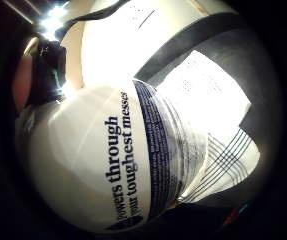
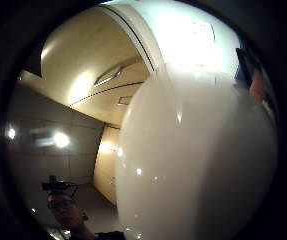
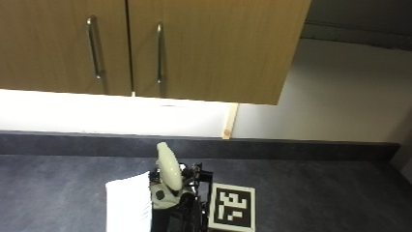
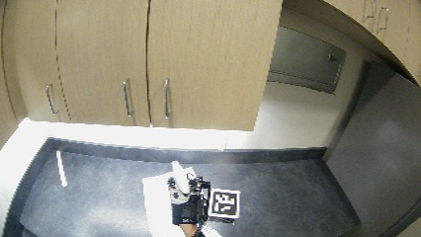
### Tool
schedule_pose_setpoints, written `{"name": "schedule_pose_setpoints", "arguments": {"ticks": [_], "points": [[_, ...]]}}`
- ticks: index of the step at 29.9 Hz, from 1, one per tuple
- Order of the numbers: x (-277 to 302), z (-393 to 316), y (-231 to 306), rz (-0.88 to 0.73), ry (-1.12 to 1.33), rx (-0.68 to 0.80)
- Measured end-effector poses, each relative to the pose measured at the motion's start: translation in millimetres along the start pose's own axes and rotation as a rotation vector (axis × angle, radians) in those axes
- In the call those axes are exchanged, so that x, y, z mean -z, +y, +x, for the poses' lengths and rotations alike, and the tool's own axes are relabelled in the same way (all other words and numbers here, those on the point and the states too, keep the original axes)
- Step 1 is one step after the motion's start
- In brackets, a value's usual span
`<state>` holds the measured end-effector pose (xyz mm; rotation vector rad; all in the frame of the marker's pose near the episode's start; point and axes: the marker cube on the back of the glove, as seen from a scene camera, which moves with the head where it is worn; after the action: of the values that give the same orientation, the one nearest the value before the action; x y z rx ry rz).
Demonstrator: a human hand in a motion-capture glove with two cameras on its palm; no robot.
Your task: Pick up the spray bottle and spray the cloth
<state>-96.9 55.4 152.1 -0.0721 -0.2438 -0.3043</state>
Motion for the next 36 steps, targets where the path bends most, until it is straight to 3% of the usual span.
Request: {"name": "schedule_pose_setpoints", "arguments": {"ticks": [4, 20, 36], "points": [[-6, 3, 16, -0.055, 0.098, 0.031], [-40, 9, -16, -0.065, 0.139, 0.034], [-11, 80, -17, -0.044, 0.188, -0.032]]}}
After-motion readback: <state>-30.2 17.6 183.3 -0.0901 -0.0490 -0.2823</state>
